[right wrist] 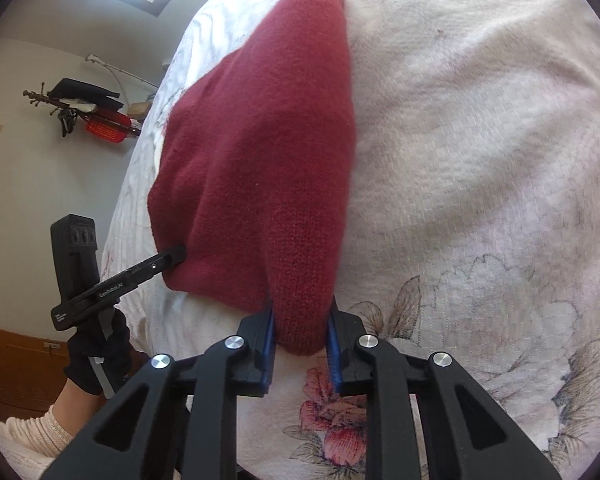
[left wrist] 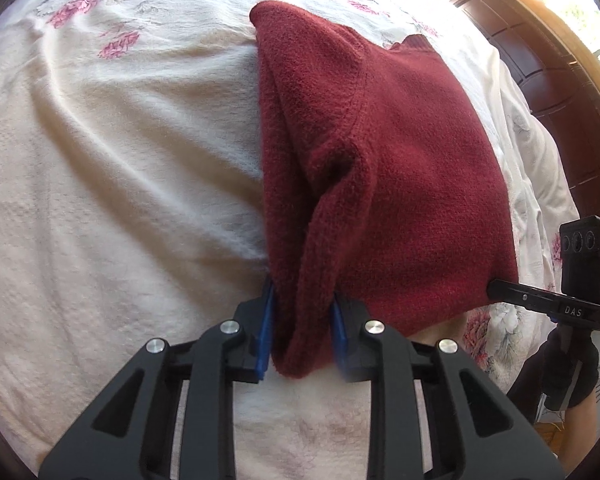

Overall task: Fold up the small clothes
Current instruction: 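Release the bundle and pull both tools back from the sweater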

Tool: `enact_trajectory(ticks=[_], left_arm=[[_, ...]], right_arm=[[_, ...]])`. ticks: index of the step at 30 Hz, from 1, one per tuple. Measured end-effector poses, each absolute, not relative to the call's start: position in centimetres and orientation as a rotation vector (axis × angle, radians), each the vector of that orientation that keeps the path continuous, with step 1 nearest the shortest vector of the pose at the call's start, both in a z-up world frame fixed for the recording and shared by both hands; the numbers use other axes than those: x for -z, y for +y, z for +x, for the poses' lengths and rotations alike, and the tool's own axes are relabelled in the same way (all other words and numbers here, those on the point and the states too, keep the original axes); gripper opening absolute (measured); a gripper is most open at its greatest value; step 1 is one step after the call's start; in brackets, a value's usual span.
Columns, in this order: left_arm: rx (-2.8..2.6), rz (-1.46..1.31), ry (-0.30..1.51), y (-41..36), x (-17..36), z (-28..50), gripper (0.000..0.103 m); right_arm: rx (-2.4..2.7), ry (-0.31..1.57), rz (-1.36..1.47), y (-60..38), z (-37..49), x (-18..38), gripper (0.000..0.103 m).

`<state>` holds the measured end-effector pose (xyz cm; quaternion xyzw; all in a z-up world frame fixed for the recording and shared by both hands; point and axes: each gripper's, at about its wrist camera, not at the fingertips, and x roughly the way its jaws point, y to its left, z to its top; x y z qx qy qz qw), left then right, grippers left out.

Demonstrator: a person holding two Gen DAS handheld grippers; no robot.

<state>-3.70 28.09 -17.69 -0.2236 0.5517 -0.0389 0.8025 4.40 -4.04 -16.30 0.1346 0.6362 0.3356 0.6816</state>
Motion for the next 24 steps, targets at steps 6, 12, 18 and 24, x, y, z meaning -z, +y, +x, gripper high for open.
enact_trajectory(ticks=[6, 12, 18, 24], left_arm=[[0.077, -0.501, 1.170, 28.9, 18.7, -4.2, 0.035], [0.047, -0.492, 1.159, 28.9, 18.0, -5.0, 0.047], [-0.036, -0.406, 1.155, 28.5, 15.5, -7.2, 0.066], [-0.121, -0.391, 1.161, 28.7, 13.1, -9.8, 0.076]], right_arm=[[-0.724, 1.440, 0.308, -4.0, 4.3, 18.3, 0.024], [-0.702, 1.432, 0.359, -4.3, 3.9, 17.8, 0.030], [-0.630, 1.378, 0.249, -4.4, 2.0, 14.4, 0.060], [-0.552, 1.310, 0.071, -3.1, -0.8, 11.2, 0.086]])
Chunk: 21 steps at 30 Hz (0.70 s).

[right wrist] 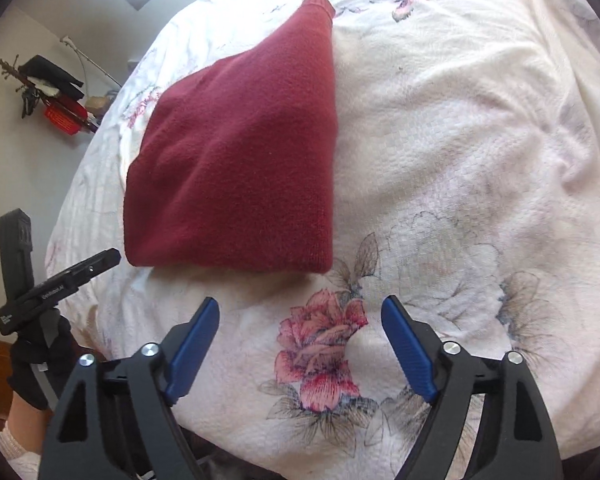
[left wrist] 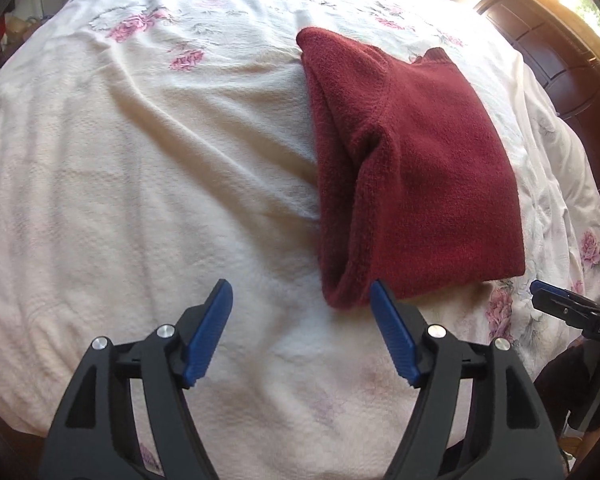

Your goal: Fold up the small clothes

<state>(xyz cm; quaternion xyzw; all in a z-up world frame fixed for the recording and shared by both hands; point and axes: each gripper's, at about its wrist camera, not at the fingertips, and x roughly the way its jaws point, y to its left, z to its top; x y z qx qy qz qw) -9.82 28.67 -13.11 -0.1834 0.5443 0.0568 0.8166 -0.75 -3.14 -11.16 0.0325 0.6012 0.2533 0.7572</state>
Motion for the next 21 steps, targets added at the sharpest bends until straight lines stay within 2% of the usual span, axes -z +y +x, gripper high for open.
enact_trajectory(ticks=[13, 16, 17, 21], left_arm=[[-0.278, -0.298, 1.145, 27.0, 8.7, -13.6, 0.080], [-0.301, -0.251, 1.144, 26.2, 7.8, -14.0, 0.082], [-0.305, -0.234, 1.146, 26.0, 7.5, -14.2, 0.085], [-0.319, -0.200, 1.134, 25.2, 6.4, -14.9, 0.086]], right_arm=[[-0.451, 1.202, -0.074, -2.3, -4.8, 6.7, 0.094], [-0.415, 1.192, -0.108, -1.6, -5.5, 5.7, 0.099], [-0.403, 1.178, -0.125, -1.4, -5.8, 5.3, 0.099], [-0.362, 1.147, -0.179, -0.7, -6.5, 3.7, 0.099]])
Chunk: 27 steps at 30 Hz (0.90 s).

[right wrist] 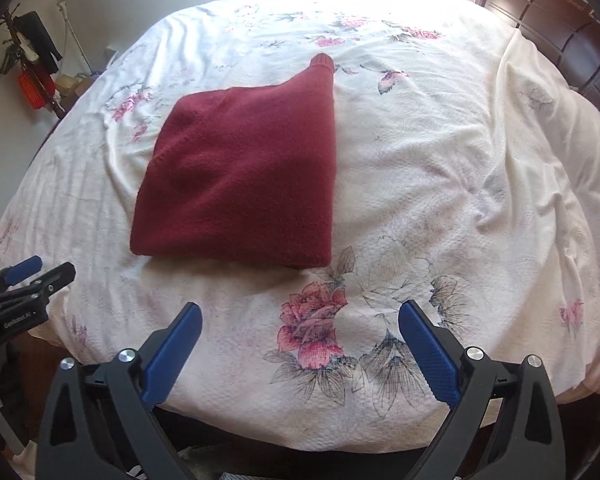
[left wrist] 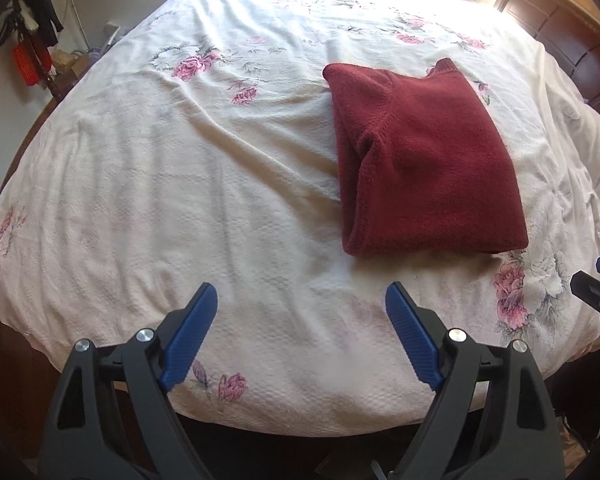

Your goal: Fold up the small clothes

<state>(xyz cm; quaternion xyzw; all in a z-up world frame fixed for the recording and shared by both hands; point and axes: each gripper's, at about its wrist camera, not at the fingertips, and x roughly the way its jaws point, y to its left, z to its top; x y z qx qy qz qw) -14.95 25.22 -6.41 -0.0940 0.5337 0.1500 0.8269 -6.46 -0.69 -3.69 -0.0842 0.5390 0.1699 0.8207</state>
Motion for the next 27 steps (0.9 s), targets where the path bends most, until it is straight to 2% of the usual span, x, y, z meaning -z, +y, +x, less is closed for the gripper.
enact_trajectory(ticks=[8, 27], left_arm=[[-0.335, -0.174, 1.106, 24.0, 4.1, -16.2, 0.090], [-0.341, -0.149, 1.020, 23.0, -0.3, -18.6, 0.090]], right_arm=[[-0.322, 1.113, -0.189, -0.4, -7.0, 1.5, 0.099], [-0.323, 1.113, -0.147, -0.4, -8.7, -0.8, 0.099]])
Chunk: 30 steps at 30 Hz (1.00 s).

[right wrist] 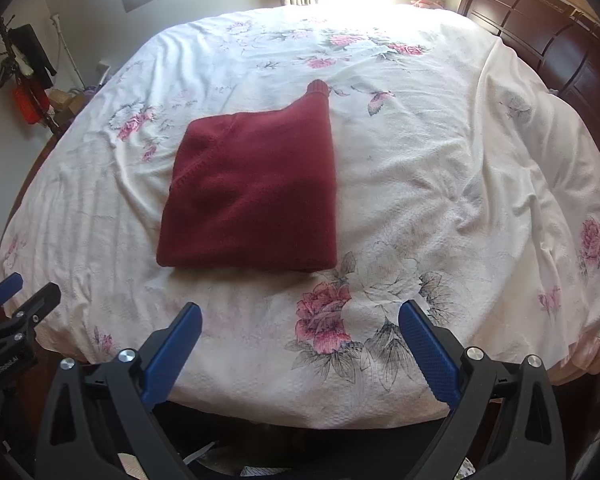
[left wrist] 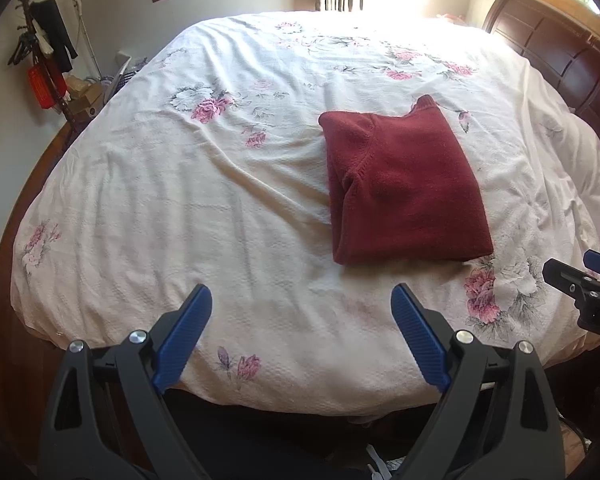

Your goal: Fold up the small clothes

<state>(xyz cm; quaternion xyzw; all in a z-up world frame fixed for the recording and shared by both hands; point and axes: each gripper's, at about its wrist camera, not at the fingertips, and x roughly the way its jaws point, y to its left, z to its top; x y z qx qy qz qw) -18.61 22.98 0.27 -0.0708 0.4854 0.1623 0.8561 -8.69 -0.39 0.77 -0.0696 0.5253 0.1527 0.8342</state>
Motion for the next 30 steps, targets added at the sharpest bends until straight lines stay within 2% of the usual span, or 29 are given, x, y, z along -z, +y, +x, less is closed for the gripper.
enact_trajectory(ticks=[30], left_arm=[[-0.349, -0.135, 1.027, 22.37, 0.00, -18.93, 0.090]], right_arm=[[-0.285, 1.100, -0.150, -0.38, -8.92, -0.13, 0.099]])
